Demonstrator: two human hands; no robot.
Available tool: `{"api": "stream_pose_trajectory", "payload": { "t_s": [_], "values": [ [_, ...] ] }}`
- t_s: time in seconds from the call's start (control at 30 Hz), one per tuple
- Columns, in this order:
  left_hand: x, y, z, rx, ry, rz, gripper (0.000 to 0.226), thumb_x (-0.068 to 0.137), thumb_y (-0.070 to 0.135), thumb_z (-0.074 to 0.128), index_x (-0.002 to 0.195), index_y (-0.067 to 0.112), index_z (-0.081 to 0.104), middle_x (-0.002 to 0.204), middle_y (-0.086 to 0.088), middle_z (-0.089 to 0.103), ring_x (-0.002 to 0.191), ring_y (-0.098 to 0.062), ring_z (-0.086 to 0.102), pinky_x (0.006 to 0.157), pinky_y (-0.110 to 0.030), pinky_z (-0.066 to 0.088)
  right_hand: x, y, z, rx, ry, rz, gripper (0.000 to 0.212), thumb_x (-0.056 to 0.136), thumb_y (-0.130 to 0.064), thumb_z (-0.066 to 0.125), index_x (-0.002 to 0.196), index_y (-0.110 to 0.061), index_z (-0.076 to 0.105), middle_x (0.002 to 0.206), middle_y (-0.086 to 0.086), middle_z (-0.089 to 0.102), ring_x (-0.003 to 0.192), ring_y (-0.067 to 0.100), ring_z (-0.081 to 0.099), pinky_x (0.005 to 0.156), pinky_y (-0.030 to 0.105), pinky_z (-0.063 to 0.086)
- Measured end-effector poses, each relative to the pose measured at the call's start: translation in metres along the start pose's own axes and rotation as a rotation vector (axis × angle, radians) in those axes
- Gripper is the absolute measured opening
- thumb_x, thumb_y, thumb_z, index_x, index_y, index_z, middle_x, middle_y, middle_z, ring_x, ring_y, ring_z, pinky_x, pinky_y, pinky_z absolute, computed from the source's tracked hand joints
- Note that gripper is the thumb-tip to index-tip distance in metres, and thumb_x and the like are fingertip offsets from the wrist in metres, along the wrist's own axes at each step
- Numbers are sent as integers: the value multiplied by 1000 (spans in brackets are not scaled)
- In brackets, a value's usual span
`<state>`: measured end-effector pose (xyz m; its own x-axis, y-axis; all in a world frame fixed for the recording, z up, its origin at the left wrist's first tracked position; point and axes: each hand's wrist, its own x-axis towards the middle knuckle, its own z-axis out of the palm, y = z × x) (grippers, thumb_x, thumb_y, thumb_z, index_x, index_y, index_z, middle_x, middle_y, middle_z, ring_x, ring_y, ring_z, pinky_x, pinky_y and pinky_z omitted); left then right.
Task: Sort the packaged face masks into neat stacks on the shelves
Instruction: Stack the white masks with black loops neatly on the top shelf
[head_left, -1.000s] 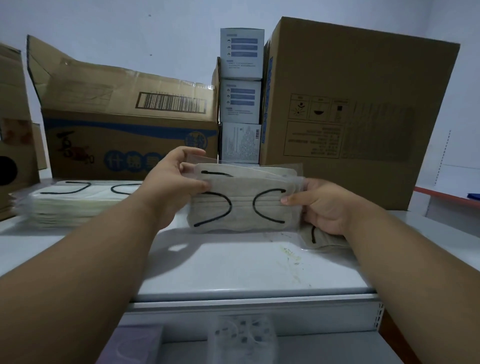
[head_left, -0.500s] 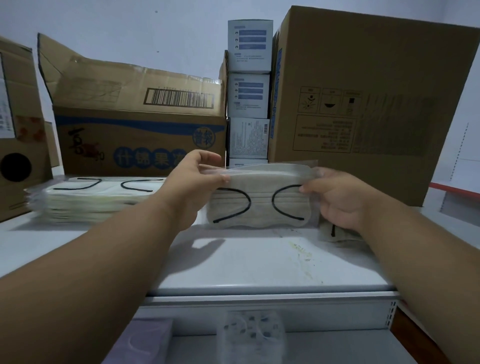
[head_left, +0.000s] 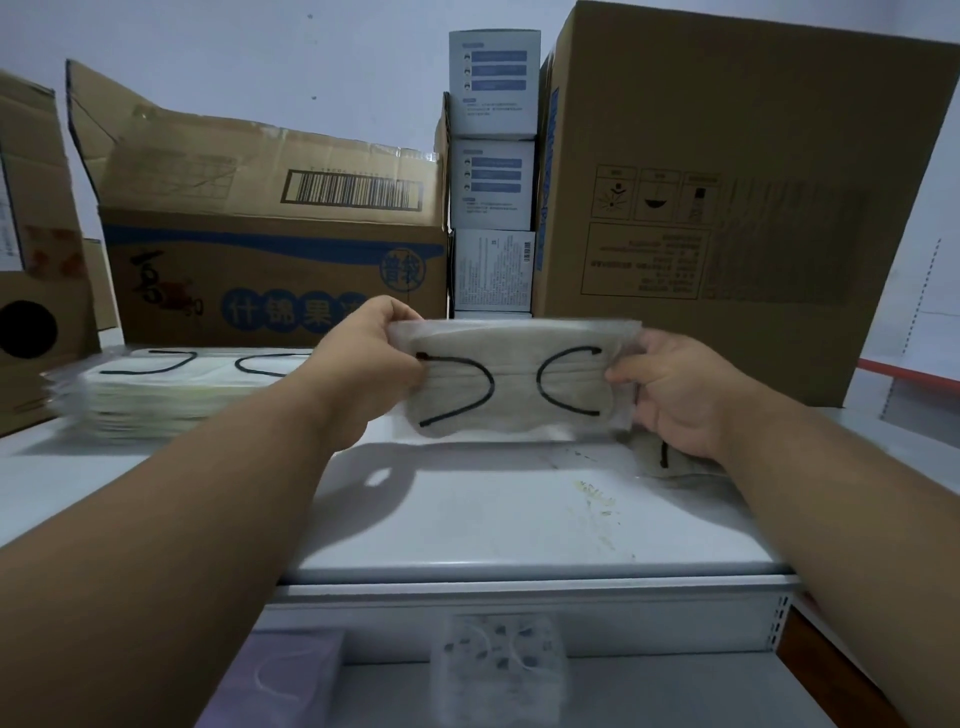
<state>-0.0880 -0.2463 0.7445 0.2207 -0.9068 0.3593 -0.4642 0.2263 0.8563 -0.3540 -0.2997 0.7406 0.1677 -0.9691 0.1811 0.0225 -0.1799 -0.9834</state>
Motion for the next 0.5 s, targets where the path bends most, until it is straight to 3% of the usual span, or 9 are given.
{"api": "stream_pose_trajectory", "payload": {
  "t_s": [0.07, 0.17, 0.23, 0.3, 0.37, 0.43, 0.5],
  "values": [
    [-2, -2, 4, 116, 20, 1, 44, 81, -6, 62, 106, 29, 56, 95, -5, 59, 82, -22, 58, 58, -31, 50, 1, 4, -2, -79, -15, 71, 27, 94, 9, 51, 113, -4, 66, 107, 18, 74, 96, 31, 73, 79, 42, 61],
    [-2, -4, 5, 298, 52, 68, 54, 83, 2, 67, 123, 33, 47, 92, -1, 59, 83, -19, 59, 68, -33, 53, 2, 4, -4, -135, -8, 136, 24, 96, 4, 55, 116, -3, 66, 105, 16, 74, 96, 30, 72, 74, 39, 60],
    [2, -1, 5, 378, 89, 135, 54, 84, 8, 70, 127, 31, 45, 90, 1, 57, 80, -15, 57, 62, -29, 46, 3, -2, -4, -210, 42, 124, 19, 94, 2, 60, 111, -2, 67, 101, 16, 74, 90, 29, 72, 69, 38, 59],
    [8, 4, 6, 454, 117, 176, 43, 86, 13, 72, 119, 29, 51, 99, 1, 55, 80, -15, 56, 58, -26, 42, 5, -8, -4, -300, 148, 90, 10, 90, 2, 67, 99, -2, 67, 95, 18, 72, 80, 27, 69, 69, 39, 58],
    [14, 12, 8, 572, 128, 208, 25, 86, 18, 73, 105, 28, 59, 108, 0, 50, 85, -18, 54, 65, -27, 42, 11, -13, -2, -489, 248, 30, 13, 86, -5, 73, 96, -4, 65, 96, 23, 70, 74, 28, 62, 66, 37, 54],
    [21, 20, 11, 696, 86, 216, 15, 84, 11, 72, 92, 23, 67, 107, -2, 51, 86, -20, 53, 68, -30, 43, 15, -19, 3, -693, 268, -7, 18, 85, -7, 74, 96, -10, 60, 89, 21, 68, 66, 27, 59, 54, 33, 49],
    [27, 23, 18, 884, -25, 197, 18, 84, 3, 66, 93, 16, 73, 107, -5, 60, 89, -22, 56, 73, -34, 52, 16, -22, 10, -838, 213, 25, 14, 86, -2, 70, 94, -7, 59, 85, 19, 67, 63, 29, 63, 54, 36, 55]
  ]
}}
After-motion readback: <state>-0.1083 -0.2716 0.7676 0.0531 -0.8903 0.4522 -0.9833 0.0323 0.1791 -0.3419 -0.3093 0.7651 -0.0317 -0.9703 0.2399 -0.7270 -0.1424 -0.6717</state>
